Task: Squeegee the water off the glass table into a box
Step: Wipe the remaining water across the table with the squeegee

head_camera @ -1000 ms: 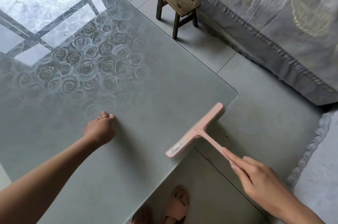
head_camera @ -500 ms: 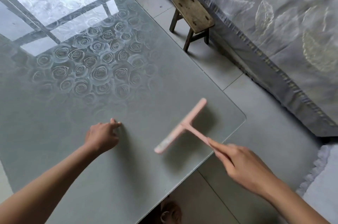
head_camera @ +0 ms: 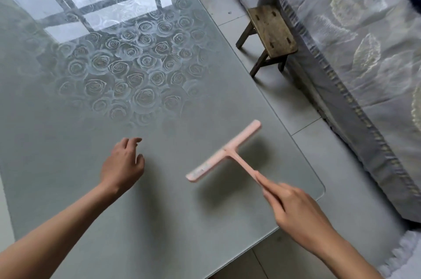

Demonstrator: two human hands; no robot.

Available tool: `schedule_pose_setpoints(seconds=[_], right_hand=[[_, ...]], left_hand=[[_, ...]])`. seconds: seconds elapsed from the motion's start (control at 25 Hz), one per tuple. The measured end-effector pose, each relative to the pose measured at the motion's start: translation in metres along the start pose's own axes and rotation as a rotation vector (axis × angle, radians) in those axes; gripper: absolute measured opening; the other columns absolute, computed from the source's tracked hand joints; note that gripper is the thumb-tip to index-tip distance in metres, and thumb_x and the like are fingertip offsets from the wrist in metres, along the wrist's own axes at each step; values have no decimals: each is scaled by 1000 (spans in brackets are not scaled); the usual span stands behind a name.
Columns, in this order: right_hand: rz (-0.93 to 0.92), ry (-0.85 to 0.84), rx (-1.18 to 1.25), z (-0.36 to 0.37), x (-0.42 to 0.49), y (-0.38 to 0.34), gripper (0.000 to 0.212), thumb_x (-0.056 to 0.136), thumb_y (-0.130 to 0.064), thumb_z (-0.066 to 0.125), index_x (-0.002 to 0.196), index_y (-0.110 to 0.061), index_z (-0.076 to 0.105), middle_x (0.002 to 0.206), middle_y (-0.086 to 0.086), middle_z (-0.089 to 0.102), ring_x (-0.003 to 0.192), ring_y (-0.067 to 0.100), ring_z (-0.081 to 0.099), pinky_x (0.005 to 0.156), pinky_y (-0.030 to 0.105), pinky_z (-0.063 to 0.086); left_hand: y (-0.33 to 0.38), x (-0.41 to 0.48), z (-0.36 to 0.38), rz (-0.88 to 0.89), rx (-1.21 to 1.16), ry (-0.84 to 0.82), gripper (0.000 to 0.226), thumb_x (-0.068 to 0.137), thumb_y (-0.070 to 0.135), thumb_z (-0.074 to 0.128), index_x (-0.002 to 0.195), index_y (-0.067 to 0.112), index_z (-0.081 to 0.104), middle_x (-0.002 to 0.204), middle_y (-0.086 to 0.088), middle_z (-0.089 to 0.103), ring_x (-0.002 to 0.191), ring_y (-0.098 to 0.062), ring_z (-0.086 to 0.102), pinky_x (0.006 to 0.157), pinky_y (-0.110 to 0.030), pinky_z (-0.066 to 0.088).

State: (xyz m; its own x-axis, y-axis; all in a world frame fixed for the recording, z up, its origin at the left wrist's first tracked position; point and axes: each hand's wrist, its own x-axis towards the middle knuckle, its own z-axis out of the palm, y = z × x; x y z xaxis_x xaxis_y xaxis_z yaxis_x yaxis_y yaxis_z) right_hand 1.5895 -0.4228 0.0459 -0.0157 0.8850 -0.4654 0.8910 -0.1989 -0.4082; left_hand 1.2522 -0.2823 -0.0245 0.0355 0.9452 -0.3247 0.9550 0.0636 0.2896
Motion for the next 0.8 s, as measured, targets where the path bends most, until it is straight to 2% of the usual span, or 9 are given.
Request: schedule_pose_setpoints(seconds=[0.08, 0.16, 0.32, 0.4, 0.52, 0.64, 0.8], right_hand=[[30, -58, -34, 1, 7, 1, 50, 97, -34, 39, 142, -54, 25, 85, -3, 54, 87, 22, 58, 72, 34, 44], [-17, -50, -29, 2, 47, -33, 50, 99, -31, 37, 144, -48, 25, 94, 4, 57, 95, 28, 58, 77, 38, 44], [-113, -13, -14, -1, 154, -113, 46, 98, -28, 39, 141, -43, 32, 108, 15, 61, 100, 37, 57, 79, 40, 46], [-155, 3, -51, -18, 162, -113, 47, 97, -30, 39, 139, -47, 27, 103, 12, 63, 97, 37, 57, 76, 40, 46], [-138, -34, -143, -41, 126, -83, 55, 96, -35, 38, 137, -54, 6, 91, 3, 60, 90, 30, 59, 70, 39, 44], [-107, -143, -181, -36, 132, -93, 52, 98, -35, 36, 143, -52, 18, 100, 4, 59, 97, 27, 58, 79, 37, 45], [-232, -105, -133, -20, 233, -186, 51, 98, -26, 37, 144, -45, 25, 107, 14, 60, 101, 37, 56, 80, 40, 45]], left_hand=[[-5, 12, -3, -31, 85, -40, 55, 85, 10, 56, 138, 4, 43, 138, -17, 43, 129, -33, 36, 100, -45, 40], [-4, 19, -6, -59, 129, -74, 63, 86, 12, 54, 145, 4, 33, 152, -18, 25, 139, -33, 23, 110, -45, 29], [-17, 35, -8, -157, 139, -102, 70, 91, 15, 48, 152, 6, 14, 159, -18, -1, 147, -31, 2, 118, -41, 12], [-23, 45, -15, -187, 126, -111, 72, 91, 17, 48, 152, 7, 10, 159, -17, -4, 148, -29, 0, 118, -40, 10], [-32, 61, -27, -214, 114, -116, 73, 91, 20, 48, 152, 7, 9, 160, -15, -4, 148, -27, 1, 118, -42, 12], [-40, 75, -36, -246, 121, -133, 73, 91, 21, 46, 152, 7, 9, 160, -13, -3, 148, -25, 2, 118, -42, 13], [-51, 92, -40, -290, 61, -101, 72, 88, 10, 44, 152, 6, 10, 159, -12, 12, 146, -25, 15, 117, -40, 19]])
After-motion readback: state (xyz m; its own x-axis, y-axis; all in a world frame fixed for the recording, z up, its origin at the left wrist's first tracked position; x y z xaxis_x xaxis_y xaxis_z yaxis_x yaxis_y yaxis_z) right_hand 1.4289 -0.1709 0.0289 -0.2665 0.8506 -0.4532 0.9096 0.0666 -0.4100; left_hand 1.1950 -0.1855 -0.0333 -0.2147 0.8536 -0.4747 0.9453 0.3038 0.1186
